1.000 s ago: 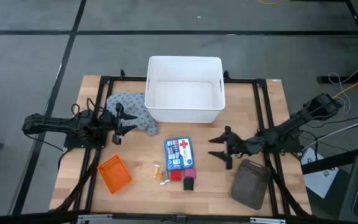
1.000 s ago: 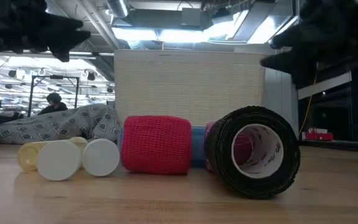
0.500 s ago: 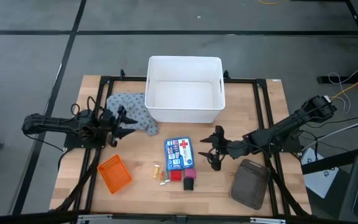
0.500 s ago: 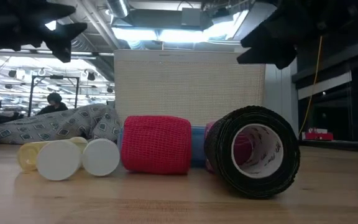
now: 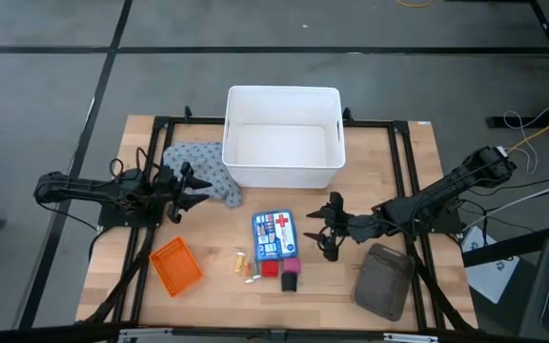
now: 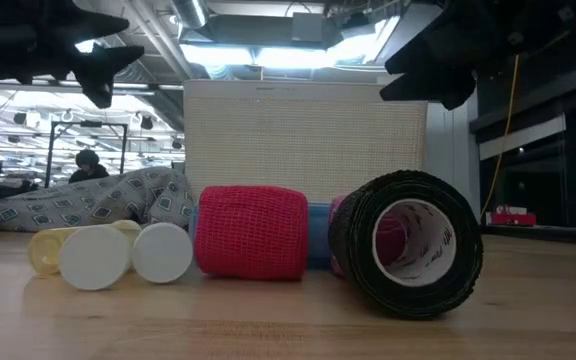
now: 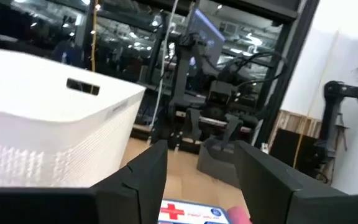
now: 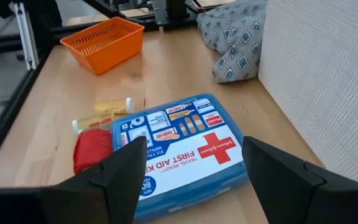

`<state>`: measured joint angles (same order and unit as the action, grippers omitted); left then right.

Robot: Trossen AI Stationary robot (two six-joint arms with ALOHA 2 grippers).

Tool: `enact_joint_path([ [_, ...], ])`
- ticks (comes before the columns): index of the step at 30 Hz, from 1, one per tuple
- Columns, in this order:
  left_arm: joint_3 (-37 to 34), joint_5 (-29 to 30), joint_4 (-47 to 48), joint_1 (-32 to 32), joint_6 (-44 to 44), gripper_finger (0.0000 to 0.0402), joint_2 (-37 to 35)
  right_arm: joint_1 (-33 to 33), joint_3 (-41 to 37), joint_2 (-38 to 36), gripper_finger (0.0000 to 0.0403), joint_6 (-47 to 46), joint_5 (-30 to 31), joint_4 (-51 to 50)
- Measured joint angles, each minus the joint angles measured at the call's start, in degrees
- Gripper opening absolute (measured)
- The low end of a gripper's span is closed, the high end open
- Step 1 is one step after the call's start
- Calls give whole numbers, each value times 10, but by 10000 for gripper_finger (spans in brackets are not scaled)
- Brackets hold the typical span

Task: Pick & place medical supplies in basket/bin
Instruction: Put the pink bandage into the black bin

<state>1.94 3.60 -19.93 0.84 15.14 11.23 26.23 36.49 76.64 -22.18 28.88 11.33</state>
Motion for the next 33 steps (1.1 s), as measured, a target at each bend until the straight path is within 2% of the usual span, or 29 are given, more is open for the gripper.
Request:
enact_joint_path([
  [6, 0, -35, 66, 0, 23, 182, 4, 0, 0, 0, 265, -164, -68, -48],
  [10, 0, -23, 87, 0, 31, 184, 15, 12, 0, 18, 265, -244, -67, -72],
  [12, 0, -19, 86, 0, 31, 188, 24, 18, 0, 37, 265, -261, -74, -55],
  [16, 0, -6, 87, 0, 31, 198, 39, 24, 1, 95, 265, -323, -153, -18],
  [18, 0, -5, 86, 0, 32, 201, 47, 31, 1, 125, 265, -346, -168, 2],
  [24, 0, -4, 81, 0, 38, 205, 59, 44, 36, 180, 265, -355, -175, 22],
  [33, 0, -4, 81, 0, 38, 205, 59, 44, 87, 188, 265, -329, -176, 17],
])
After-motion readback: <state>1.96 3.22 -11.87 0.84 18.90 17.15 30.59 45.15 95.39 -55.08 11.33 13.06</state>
